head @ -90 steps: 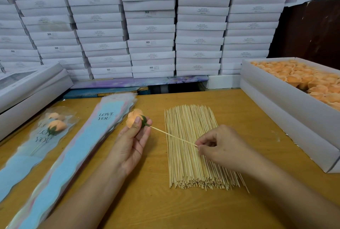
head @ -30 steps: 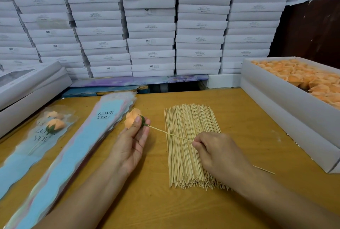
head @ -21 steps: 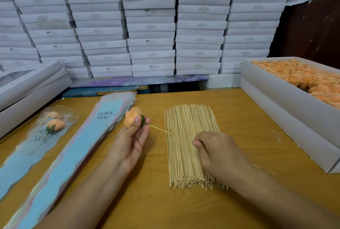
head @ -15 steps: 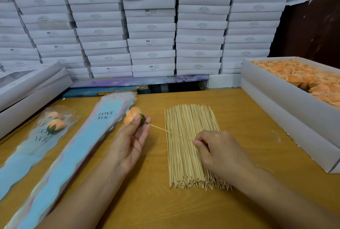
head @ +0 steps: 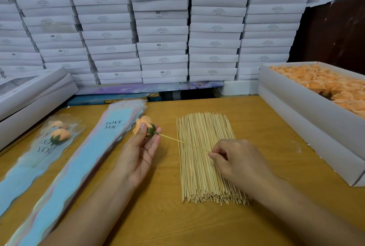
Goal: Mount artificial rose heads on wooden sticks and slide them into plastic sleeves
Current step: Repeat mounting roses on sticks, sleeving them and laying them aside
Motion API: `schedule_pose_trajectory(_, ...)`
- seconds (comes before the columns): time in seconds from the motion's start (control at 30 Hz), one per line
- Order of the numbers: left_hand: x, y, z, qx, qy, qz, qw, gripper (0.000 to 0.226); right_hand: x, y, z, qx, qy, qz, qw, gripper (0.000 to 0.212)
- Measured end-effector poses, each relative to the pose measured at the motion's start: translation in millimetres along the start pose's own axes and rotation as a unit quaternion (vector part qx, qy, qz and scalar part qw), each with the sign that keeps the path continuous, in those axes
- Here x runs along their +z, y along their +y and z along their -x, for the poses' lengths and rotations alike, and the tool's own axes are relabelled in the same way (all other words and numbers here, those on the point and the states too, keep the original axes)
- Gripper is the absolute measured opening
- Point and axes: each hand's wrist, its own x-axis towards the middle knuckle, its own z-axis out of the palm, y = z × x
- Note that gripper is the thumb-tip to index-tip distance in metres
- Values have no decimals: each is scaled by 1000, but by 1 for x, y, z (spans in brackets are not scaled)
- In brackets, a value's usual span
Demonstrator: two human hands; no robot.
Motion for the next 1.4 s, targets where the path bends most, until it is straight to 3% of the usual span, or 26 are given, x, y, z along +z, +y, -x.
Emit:
schedule_pose_trajectory(0.3,-4,-2,-3,-18,-4,-7,1000,37,-1,-1,1,-29,-21,35,999,25)
schedule_pose_trajectory(0.57,-4,-1,-5,-12,3,-12,1000,40,-9,-11,1,13,-65,23,998,21)
schedule_pose_trajectory(0.73,-3,3,-6,-3,-17,-85,996,19,-20,-12,2,54,-149,-57,986,14)
schedule_pose_trajectory(0.83,-3,3,-5,-27,-17,-112,993,27,-27,-10,1,80,-218,-135,963,11)
schedule_pose_trajectory(0.97,1,4,-3,-36,-4,-157,987,39,-33,-12,0,119,-321,-283,896,7)
schedule_pose_trajectory(1.07,4,5,-1,-25,-17,-182,983,49,-34,-13,0,140,-351,-367,850,7)
schedule_pose_trajectory(1.17,4,6,-1,-43,-17,-209,977,56,-34,-11,-1,152,-359,-406,827,4)
schedule_pose_trajectory(1.23,3,10,-2,-55,1,-226,973,50,-33,-9,-2,161,-355,-421,819,5)
schedule_pose_trajectory(1.3,2,19,-6,-46,34,-267,962,29,-32,-7,-3,172,-344,-441,811,4)
schedule_pose_trajectory(1.4,-4,38,-19,47,111,-434,893,14,-31,-3,-6,201,-319,-480,792,7)
